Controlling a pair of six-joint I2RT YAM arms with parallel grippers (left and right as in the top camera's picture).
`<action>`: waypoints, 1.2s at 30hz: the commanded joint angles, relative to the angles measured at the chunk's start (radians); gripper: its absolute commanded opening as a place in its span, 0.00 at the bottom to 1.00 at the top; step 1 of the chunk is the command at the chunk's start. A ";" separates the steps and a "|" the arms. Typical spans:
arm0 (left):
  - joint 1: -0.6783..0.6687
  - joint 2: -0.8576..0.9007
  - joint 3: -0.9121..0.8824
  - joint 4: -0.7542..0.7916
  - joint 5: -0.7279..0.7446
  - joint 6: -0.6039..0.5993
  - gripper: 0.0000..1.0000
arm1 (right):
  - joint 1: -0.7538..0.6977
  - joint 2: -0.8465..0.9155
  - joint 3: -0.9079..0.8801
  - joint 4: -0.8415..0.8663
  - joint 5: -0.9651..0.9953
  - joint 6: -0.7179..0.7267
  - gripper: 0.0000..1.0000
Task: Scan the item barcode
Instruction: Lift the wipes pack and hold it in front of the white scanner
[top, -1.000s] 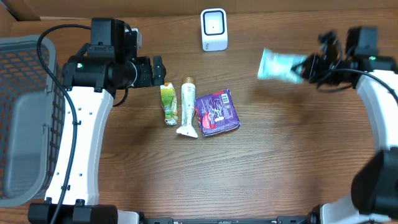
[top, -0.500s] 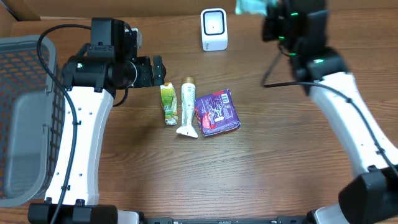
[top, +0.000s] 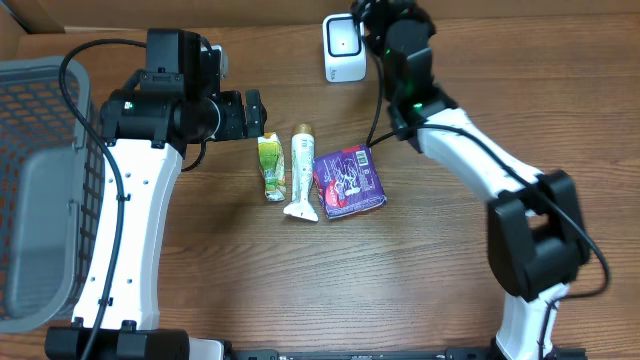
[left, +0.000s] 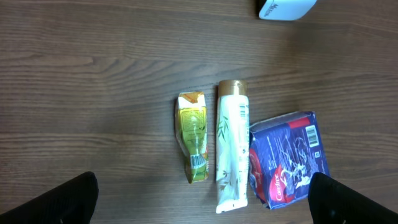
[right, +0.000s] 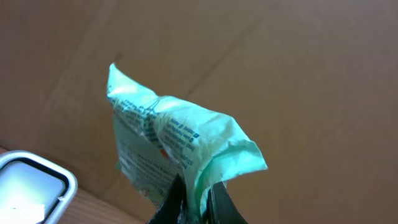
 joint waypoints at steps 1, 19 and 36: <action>-0.004 0.008 0.006 0.004 -0.008 0.004 1.00 | 0.032 0.056 0.011 0.089 0.018 -0.307 0.04; -0.003 0.008 0.006 0.004 -0.007 0.004 0.99 | 0.049 0.248 0.015 0.254 -0.022 -0.669 0.04; -0.002 0.008 0.006 0.004 -0.008 0.004 1.00 | 0.031 0.248 0.015 0.259 -0.056 -0.669 0.04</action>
